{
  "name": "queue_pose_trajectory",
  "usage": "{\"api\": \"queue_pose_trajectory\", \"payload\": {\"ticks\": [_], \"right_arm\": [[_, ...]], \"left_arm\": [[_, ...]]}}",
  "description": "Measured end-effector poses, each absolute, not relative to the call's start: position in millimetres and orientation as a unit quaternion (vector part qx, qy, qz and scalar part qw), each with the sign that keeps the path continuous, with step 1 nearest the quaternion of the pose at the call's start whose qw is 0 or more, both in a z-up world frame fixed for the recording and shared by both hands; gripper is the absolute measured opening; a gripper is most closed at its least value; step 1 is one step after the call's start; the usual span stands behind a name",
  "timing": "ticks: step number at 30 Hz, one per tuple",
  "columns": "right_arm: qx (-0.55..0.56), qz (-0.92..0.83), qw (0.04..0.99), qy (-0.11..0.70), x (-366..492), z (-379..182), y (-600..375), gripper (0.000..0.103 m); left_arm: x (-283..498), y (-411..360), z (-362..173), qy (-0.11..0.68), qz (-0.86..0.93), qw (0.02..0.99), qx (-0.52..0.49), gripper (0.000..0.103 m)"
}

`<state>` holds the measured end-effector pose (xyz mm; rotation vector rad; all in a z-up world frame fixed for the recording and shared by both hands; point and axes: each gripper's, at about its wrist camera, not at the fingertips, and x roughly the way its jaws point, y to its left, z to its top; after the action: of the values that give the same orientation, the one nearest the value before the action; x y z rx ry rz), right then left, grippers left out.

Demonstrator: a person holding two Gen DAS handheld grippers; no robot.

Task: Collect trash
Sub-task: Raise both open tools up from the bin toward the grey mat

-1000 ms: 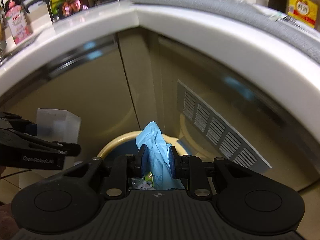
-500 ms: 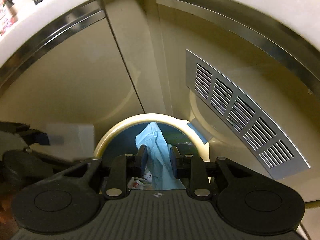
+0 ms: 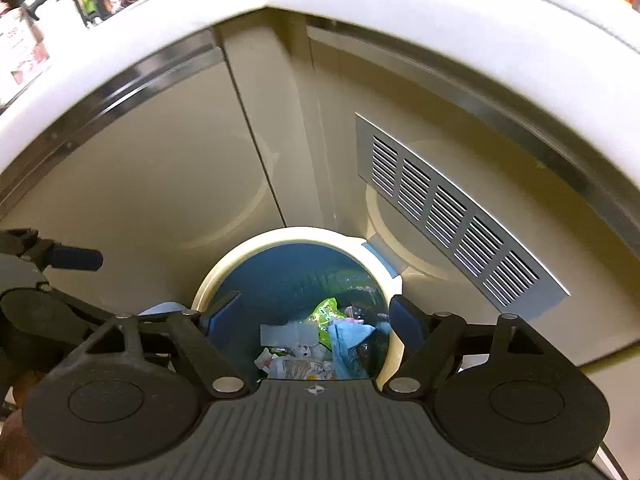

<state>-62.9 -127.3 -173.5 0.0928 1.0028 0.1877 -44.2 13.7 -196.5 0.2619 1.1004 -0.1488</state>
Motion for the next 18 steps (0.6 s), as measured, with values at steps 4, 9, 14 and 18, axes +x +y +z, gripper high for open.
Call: {"api": "queue_pose_trajectory", "payload": {"ticks": [4,9,14,18], "right_arm": [[0.016,0.102,0.884,0.456,-82,-160,-121,0.087],[-0.001,0.112,0.892,0.438,-97,-148,-116,0.091],[-0.014,0.118,0.898,0.423,-108,-139,-114,0.095],[-0.021,0.119,0.903,0.413,-116,-135,-113,0.098]], "left_arm": [[-55,14,-188,0.509,-0.068,0.847,0.138,0.103],[-67,17,-178,0.492,-0.063,0.856,0.146,0.103],[-80,18,-165,0.475,-0.055,0.864,0.154,0.103],[-89,19,-153,0.459,-0.049,0.873,0.157,0.103]]}}
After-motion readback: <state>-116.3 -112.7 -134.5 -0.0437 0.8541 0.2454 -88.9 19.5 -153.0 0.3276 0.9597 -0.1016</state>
